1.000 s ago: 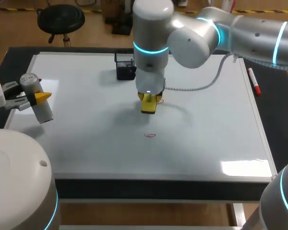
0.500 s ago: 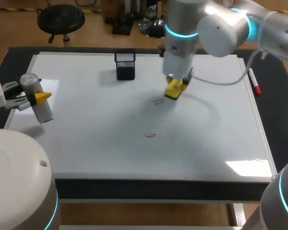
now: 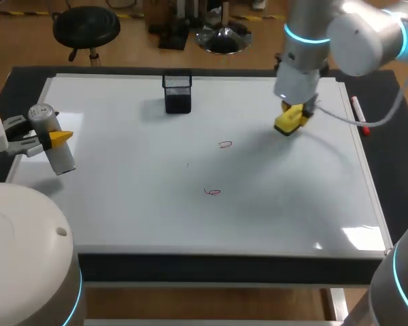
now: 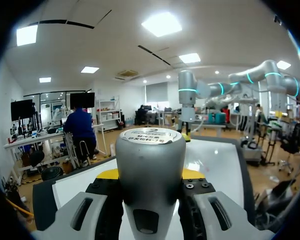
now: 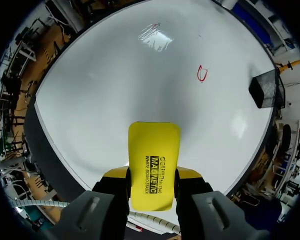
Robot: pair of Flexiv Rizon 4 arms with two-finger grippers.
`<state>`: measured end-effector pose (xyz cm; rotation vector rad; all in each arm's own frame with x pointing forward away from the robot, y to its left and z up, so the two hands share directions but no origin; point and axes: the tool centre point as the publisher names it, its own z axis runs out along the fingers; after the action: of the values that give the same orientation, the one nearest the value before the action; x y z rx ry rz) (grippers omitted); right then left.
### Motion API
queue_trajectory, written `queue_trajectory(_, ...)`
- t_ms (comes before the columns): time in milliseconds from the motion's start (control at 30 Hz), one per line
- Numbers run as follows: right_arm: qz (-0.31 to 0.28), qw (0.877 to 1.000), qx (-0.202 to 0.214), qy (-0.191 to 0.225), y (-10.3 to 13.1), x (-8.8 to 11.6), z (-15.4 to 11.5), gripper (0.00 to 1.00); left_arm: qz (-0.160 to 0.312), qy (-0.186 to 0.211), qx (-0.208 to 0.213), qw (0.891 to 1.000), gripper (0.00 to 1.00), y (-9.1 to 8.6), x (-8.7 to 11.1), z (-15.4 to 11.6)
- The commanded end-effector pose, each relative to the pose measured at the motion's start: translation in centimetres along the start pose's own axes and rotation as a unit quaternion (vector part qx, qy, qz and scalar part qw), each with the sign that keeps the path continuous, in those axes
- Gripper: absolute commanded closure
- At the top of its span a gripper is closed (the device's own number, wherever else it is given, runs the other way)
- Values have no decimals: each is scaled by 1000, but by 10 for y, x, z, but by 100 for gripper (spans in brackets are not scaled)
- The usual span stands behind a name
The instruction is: Pick up the inspection probe, press it on each red-marked spot on the whiteboard one by one, put down the probe, pick up the eraser, and wipe off all the red marks.
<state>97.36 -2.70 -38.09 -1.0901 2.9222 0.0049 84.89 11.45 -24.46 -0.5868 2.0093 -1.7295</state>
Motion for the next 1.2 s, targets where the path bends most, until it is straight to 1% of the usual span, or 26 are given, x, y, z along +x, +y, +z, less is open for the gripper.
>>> queue_trajectory(33, 17, 1000, -9, -8, -18, 25, 0, 100, 1, -2, 1, 1000, 100, 0, 1, 1)
queue_trajectory(100, 29, 999, -16, -12, -25, 32, 1, 100, 1, -2, 1, 1000, 100, 0, 1, 1)
queue_trajectory(267, 58, 998, -17, -1, -40, 49, 6, 100, 1, -2, 1, 1000, 100, 0, 1, 1)
queue_trajectory(467, 75, 997, -13, 6, -51, 62, 7, 100, 1, -2, 1, 1000, 100, 0, 1, 1)
queue_trajectory(633, 80, 997, -12, 8, -54, 66, 7, 100, 1, -2, 1, 1000, 100, 0, 1, 1)
queue_trajectory(1200, 84, 996, -9, 10, -54, 66, 7, 100, 1, -2, 1, 1000, 100, 0, 1, 1)
